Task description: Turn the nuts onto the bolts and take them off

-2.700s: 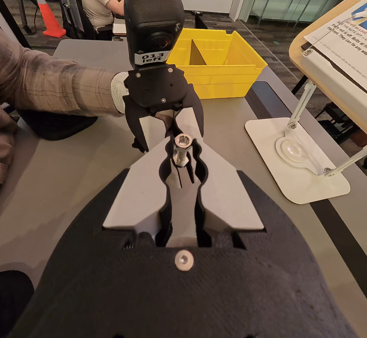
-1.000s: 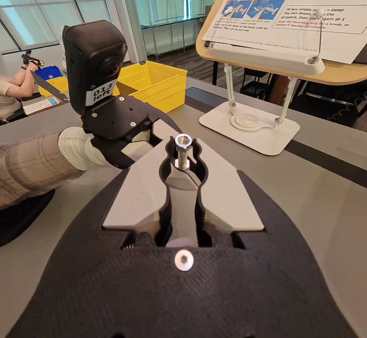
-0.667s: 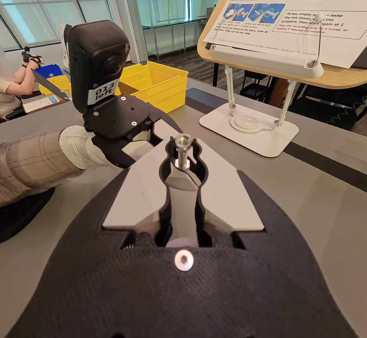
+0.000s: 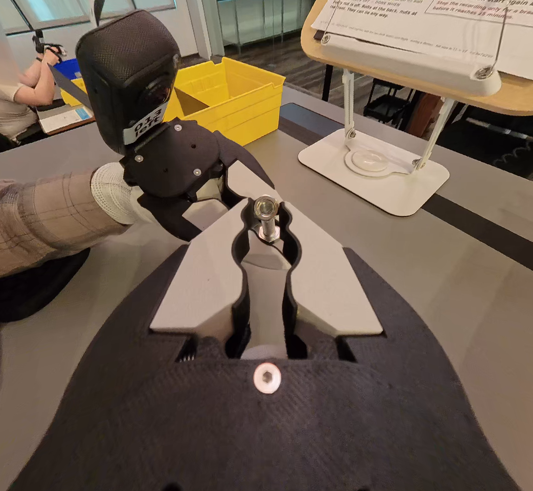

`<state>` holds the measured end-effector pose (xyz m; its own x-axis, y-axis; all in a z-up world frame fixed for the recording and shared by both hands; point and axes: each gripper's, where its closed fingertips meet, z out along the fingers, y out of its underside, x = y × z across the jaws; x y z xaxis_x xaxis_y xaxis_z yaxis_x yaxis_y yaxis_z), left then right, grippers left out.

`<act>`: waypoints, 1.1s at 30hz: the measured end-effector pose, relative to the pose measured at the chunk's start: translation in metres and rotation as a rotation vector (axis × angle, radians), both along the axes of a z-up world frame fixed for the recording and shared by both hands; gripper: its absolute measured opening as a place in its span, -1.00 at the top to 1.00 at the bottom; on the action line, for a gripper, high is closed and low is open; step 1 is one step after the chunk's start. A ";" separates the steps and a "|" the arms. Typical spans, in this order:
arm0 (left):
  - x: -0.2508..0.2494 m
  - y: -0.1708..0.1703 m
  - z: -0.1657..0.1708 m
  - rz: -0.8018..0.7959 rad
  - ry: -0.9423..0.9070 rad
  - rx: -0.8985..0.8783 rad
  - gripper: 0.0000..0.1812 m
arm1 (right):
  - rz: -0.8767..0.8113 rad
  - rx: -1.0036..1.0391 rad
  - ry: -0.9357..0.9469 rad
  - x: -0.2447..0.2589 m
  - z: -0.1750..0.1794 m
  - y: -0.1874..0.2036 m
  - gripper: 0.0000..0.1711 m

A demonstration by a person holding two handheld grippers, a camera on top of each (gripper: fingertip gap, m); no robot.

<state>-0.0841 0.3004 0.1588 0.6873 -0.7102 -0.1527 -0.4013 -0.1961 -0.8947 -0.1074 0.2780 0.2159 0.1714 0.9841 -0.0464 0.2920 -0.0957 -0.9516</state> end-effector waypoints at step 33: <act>0.004 0.000 -0.015 0.000 0.102 0.002 0.84 | 0.150 0.146 -0.444 0.010 -0.018 -0.002 0.82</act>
